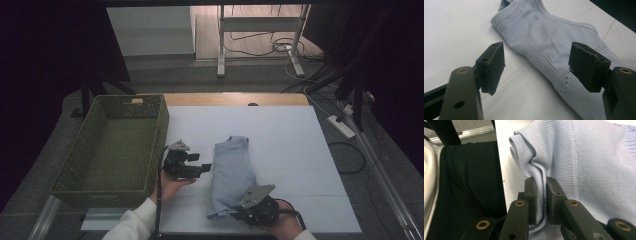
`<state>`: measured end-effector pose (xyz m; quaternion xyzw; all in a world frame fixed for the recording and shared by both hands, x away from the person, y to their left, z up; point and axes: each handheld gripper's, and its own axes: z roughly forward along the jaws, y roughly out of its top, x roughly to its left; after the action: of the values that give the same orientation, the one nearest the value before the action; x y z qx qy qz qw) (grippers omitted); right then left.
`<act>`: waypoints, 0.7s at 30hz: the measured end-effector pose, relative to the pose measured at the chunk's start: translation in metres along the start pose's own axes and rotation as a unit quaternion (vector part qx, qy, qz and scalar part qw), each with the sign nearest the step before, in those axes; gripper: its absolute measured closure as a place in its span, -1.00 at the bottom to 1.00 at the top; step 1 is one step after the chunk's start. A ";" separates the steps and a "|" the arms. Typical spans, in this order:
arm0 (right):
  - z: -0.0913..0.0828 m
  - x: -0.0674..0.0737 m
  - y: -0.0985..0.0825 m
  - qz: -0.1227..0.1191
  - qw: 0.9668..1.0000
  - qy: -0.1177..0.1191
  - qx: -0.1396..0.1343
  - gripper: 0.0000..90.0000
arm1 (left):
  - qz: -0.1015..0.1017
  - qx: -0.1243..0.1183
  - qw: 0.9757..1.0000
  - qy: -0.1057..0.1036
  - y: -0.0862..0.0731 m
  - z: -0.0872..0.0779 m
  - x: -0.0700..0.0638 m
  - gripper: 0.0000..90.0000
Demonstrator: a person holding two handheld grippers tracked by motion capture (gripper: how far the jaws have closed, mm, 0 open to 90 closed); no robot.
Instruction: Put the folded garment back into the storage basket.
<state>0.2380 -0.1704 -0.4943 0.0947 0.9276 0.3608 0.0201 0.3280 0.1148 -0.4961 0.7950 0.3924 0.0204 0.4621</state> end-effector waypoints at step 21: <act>-0.003 -0.002 -0.004 0.026 0.999 0.018 -0.012 0.78 | -0.017 -0.006 1.000 0.004 0.026 0.035 0.009 -0.32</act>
<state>0.2390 -0.1758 -0.4944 0.1120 0.9208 0.3736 -0.0047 0.3641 0.0885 -0.4997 0.7853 0.4073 0.0180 0.4658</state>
